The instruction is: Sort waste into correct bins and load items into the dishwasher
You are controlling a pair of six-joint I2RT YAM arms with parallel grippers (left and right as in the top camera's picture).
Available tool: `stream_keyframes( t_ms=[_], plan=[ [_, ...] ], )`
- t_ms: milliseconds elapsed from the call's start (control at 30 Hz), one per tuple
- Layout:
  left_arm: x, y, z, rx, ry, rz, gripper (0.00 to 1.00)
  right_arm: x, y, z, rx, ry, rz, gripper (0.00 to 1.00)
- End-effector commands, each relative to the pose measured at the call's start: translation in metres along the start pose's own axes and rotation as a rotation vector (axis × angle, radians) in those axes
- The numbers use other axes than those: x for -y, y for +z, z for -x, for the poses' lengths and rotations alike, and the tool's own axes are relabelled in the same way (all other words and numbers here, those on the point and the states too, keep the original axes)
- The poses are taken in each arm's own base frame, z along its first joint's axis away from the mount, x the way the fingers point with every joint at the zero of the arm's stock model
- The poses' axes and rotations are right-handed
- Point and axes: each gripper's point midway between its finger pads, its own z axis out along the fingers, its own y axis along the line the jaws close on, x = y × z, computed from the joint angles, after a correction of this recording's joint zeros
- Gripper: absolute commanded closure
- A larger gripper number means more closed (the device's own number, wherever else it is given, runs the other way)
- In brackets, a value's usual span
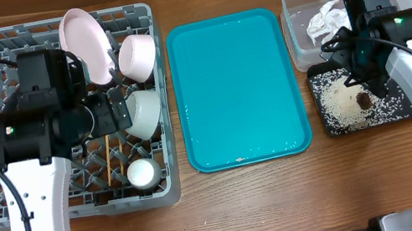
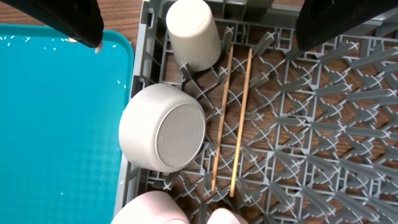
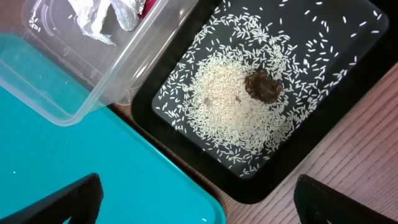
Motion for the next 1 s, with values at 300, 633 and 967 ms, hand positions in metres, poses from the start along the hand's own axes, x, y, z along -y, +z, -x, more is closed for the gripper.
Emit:
stream_keyframes(
  t_ms=[300, 633, 967],
  plan=[
    [0.003, 0.002, 0.003, -0.004, -0.025, -0.017, 0.00, -0.005, -0.037, 0.005, 0.079, -0.008, 0.091, 0.00],
    [0.003, 0.002, 0.003, -0.005, -0.025, -0.016, 0.00, -0.005, -0.138, 0.014, 0.447, -0.263, 0.430, 0.00],
    [0.003, 0.002, 0.003, -0.004, -0.025, -0.017, 0.00, 0.010, -0.164, -0.026, 0.837, -0.589, 0.726, 0.00]
  ],
)
